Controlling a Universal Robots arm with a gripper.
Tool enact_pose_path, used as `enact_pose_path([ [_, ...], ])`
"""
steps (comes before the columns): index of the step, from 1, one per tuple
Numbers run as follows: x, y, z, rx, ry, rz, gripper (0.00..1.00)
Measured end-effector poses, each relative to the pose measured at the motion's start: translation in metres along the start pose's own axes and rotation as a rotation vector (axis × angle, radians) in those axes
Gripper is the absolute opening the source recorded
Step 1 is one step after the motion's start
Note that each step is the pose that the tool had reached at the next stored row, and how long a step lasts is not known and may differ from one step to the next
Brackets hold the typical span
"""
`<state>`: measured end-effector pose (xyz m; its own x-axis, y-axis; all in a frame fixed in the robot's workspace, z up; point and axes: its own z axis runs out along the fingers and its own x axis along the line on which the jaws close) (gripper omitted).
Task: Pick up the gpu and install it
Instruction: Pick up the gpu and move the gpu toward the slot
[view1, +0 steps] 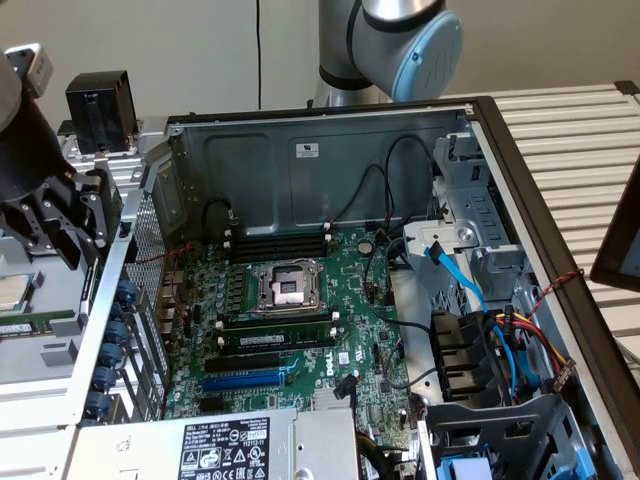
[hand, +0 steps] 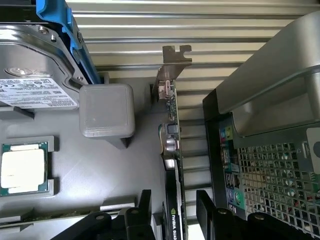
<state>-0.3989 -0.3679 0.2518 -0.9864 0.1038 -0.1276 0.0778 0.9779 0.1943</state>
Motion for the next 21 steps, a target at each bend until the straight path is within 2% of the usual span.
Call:
enact_pose_path([
  [5, 0.001, -0.0012, 0.0061, -0.0001, 0.0000, 0.000, 0.49],
  [9, 0.001, -0.0021, 0.0109, -0.0049, 0.0008, -0.001, 0.49],
  [12, 0.001, -0.0024, 0.0132, -0.0062, 0.0014, -0.003, 0.49],
  [21, 0.001, 0.0017, 0.0203, -0.0072, 0.0018, -0.004, 0.49],
])
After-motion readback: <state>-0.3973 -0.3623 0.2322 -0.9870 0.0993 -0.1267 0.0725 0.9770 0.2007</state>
